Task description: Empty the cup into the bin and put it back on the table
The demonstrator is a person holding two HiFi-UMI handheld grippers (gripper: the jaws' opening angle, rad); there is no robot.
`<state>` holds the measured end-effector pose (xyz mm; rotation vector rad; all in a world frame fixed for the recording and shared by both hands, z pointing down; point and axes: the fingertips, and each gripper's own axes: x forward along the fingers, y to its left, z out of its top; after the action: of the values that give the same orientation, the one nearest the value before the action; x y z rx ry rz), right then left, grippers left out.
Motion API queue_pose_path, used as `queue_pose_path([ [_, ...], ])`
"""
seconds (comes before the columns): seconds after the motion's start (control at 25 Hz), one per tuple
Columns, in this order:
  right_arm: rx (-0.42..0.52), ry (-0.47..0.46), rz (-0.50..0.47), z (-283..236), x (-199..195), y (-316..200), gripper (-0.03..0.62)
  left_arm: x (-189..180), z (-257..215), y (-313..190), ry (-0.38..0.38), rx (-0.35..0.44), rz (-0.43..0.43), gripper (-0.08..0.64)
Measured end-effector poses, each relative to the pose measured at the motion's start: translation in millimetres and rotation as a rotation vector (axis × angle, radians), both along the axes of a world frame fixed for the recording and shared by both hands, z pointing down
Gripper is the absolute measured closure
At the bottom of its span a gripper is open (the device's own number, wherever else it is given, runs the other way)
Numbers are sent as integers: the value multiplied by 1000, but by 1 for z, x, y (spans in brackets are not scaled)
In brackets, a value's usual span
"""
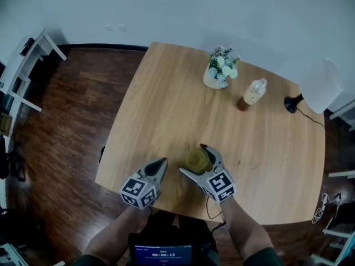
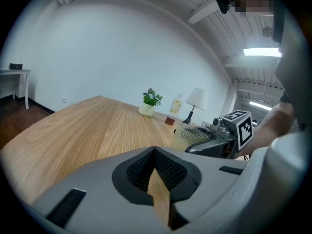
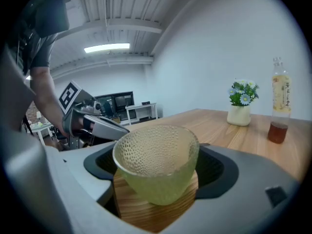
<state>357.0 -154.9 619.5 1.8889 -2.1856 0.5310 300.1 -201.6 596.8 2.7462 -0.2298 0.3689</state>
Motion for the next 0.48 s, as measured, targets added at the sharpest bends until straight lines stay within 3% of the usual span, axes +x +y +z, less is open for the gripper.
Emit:
queue_pose_path([
  [0.2,0,11,-7,7,2,1,124,-8,15,-3,-32,-16,-34,560],
  [0.32,-11,38,-21,11,2,2,182,-10,18,-4,-32,-21,-41,560],
  [0.48,-3,36,-11,10,3,2,187,-12,18,0,-22,-29,-39,560],
])
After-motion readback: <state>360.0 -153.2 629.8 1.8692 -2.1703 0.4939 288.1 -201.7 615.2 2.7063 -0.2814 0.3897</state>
